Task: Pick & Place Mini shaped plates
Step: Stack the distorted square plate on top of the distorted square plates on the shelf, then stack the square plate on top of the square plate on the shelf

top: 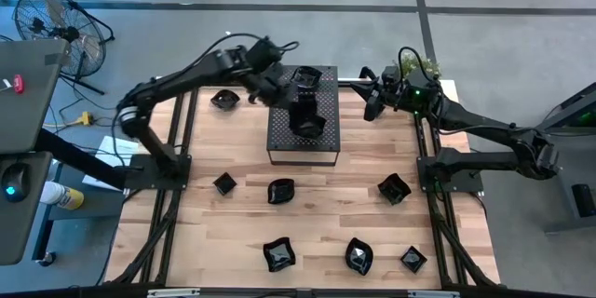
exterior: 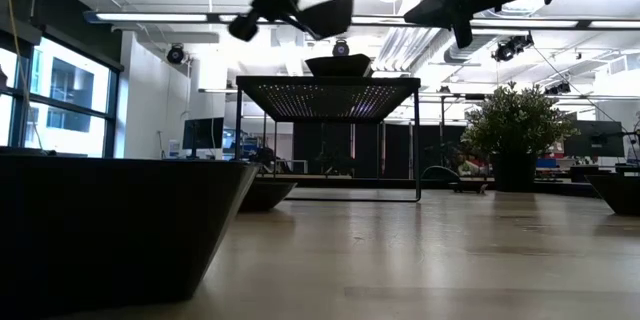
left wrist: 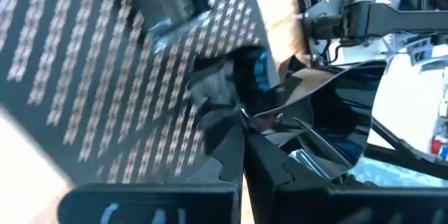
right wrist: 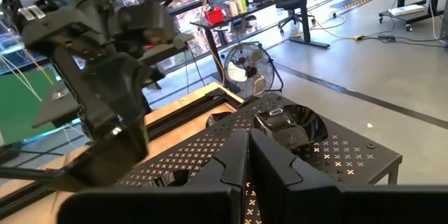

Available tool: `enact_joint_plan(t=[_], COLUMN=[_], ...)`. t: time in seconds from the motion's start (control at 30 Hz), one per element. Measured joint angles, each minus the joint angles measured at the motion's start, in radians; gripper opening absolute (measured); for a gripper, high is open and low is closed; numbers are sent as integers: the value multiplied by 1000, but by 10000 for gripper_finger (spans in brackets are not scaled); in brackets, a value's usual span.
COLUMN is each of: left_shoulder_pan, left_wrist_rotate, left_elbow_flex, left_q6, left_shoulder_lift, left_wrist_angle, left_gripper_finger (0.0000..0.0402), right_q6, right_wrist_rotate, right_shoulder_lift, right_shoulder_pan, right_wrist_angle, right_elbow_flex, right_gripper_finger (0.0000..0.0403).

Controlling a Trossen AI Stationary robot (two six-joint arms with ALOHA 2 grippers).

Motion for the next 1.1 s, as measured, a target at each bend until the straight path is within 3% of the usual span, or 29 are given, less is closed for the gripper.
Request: enact_joint_plan(t=[0.27, 0.6, 1.1], left_shoulder_pan=[-9, -8, -8], left_wrist_rotate=[-28, -53, -55], left_elbow_flex=[179, 185, 185], left_q6=[103, 160, 202], left_shoulder_lift=[166, 199, 198], left_wrist_angle=[-99, -156, -154], left_gripper_finger=[0, 3, 48], right_q6=[-29, -52, -59], right_wrist_rotate=[-25, -52, -49], right_shoulder_lift=[0, 0, 0], right_shoulder_pan=[0, 0, -1], right_wrist_angle=[0, 0, 0], right_elbow_flex=[0, 0, 0], right_gripper_finger=[11, 11, 11])
